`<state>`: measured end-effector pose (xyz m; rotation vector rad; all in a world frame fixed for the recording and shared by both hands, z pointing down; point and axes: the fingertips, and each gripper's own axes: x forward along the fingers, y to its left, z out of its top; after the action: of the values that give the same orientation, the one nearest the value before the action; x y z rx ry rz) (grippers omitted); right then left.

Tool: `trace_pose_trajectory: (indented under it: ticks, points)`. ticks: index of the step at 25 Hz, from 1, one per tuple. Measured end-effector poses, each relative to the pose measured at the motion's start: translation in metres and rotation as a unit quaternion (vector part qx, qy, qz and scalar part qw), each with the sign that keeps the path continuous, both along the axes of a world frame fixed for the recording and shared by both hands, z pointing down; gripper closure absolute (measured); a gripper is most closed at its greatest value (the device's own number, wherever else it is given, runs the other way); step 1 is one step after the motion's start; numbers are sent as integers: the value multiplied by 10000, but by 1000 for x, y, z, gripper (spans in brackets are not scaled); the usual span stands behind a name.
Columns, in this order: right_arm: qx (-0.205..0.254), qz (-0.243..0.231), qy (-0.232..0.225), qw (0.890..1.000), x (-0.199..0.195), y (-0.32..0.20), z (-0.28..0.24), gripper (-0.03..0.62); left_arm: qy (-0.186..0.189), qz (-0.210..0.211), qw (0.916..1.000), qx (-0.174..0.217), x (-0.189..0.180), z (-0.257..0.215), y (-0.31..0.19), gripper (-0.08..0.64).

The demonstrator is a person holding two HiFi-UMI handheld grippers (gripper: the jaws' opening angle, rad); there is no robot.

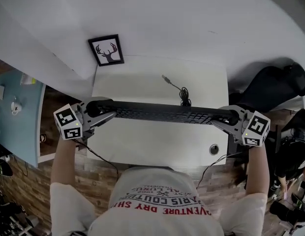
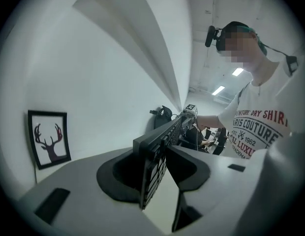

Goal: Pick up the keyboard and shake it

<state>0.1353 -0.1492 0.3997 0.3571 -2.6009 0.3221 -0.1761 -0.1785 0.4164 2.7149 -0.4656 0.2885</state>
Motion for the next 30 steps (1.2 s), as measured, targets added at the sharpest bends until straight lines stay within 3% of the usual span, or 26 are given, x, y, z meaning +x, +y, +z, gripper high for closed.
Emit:
trace_pose_trajectory:
  ticks: [5,12,19,22,25,27,30]
  points:
    - [1320,-171,356,9905,-12,-1,-77,480,184,-24,9978,638,-8,-59,-2,382]
    - [2841,-239,589,9567,-32,16,-178,482,353,23,9867,1589,-16,-134,9,382]
    - [3695,-61,1007,9237,-27,35,-236,482,651,-184,9663,2483,-15,-188,20,374]
    - [4136,-62,1583,8966,-25,47,-249,482,664,-33,9655,2518,-16,-190,24,371]
    - [4630,-256,1723,8691,-39,57,-264,482,663,35,9637,2586,-20,-191,25,367]
    - [4750,-316,1718,8625,-44,59,-267,483,667,-6,9615,2665,-23,-192,26,367]
    - [4738,-306,1738,8628,-43,62,-267,482,682,-30,9602,2709,-22,-193,27,365]
